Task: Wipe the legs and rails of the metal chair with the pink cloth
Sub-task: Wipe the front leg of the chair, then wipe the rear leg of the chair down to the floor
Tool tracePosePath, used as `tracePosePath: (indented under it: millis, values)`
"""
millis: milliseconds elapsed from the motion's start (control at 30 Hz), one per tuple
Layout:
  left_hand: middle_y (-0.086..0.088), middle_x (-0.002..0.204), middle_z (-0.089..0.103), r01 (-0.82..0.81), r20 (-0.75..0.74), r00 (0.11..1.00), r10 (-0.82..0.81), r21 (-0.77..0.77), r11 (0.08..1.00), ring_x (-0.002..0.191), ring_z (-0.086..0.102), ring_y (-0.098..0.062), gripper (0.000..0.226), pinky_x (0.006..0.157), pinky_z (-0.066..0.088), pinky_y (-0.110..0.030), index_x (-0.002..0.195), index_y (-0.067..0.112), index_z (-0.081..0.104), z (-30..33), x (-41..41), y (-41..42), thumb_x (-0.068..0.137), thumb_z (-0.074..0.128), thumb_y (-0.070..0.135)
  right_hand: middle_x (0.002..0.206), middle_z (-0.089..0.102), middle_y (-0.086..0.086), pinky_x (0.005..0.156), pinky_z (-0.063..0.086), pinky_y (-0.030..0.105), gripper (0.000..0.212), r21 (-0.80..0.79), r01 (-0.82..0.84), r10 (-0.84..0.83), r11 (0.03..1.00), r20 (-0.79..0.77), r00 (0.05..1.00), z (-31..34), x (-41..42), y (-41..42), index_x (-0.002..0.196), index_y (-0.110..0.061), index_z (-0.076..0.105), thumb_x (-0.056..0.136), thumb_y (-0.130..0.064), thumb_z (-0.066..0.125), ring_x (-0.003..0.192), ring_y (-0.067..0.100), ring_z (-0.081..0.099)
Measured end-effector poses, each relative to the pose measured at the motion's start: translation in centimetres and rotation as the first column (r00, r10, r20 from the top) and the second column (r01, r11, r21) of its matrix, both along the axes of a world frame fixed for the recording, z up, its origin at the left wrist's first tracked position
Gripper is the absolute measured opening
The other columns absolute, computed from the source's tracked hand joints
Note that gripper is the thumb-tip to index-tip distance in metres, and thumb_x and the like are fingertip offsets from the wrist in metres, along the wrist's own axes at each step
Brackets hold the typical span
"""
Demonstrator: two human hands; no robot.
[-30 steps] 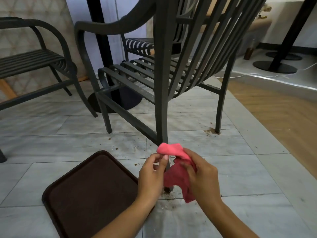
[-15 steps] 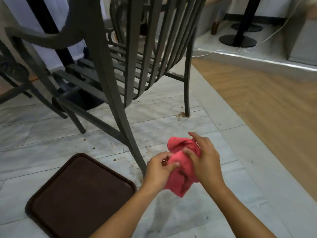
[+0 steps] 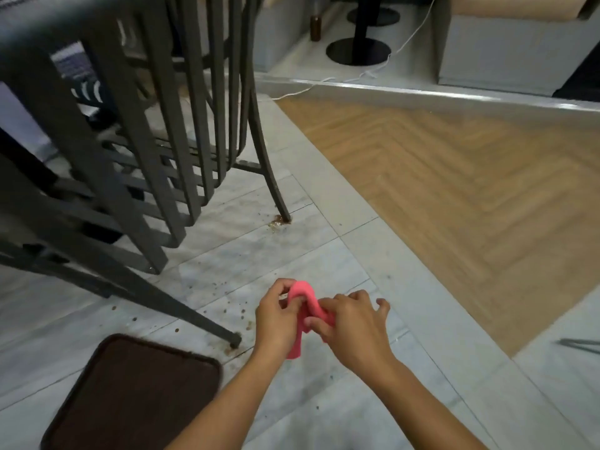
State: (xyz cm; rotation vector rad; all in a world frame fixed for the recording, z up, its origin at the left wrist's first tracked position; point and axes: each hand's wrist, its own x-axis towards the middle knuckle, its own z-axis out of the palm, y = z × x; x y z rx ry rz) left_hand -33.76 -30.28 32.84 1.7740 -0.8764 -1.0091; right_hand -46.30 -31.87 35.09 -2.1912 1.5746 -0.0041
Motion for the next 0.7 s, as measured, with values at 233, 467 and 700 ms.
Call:
tracePosePath:
  millis: [233, 467, 700]
  values:
    - [-0.007, 0.088, 0.068, 0.013, -0.307, 0.952, -0.005, 0.022, 1.000, 0.073, 0.064, -0.013, 0.019, 0.058, 0.051, -0.021, 0.091, 0.016, 0.058, 8.3, -5.0, -4.1, 0.095, 0.045, 0.002, 0.097, 0.054, -0.015, 0.076, 0.036, 0.006, 0.014, 0.175, 0.193, -0.260, 0.966, 0.594, 0.761, 5.7, -4.9, -3.1, 0.096, -0.024, 0.065, 0.089, -0.032, 0.057, 0.087, 0.002, 0.053]
    - [-0.009, 0.074, 0.063, -0.004, -0.565, 0.824, 0.044, 0.071, 0.997, 0.066, 0.058, -0.019, 0.023, 0.059, 0.047, -0.032, 0.092, 0.013, 0.058, 15.3, -9.5, -10.9, 0.095, 0.040, -0.001, 0.144, 0.022, -0.017, 0.103, 0.035, 0.026, 0.070, 0.092, 0.160, -0.183, 0.983, 0.595, 0.783, 9.5, -9.8, -8.4, 0.133, -0.046, 0.022, 0.078, -0.042, 0.065, 0.129, 0.003, 0.029]
    - [-0.013, 0.079, 0.068, -0.078, -0.669, 0.737, 0.099, 0.061, 0.995, 0.066, 0.064, -0.018, 0.019, 0.056, 0.055, -0.029, 0.097, 0.012, 0.059, 19.9, -11.9, -17.6, 0.095, 0.043, 0.002, 0.143, 0.026, -0.017, 0.091, 0.039, 0.011, 0.076, 0.045, 0.071, -0.083, 0.996, 0.637, 0.766, 13.1, -11.7, -15.3, 0.140, -0.052, 0.003, 0.090, -0.030, 0.055, 0.119, -0.003, 0.038]
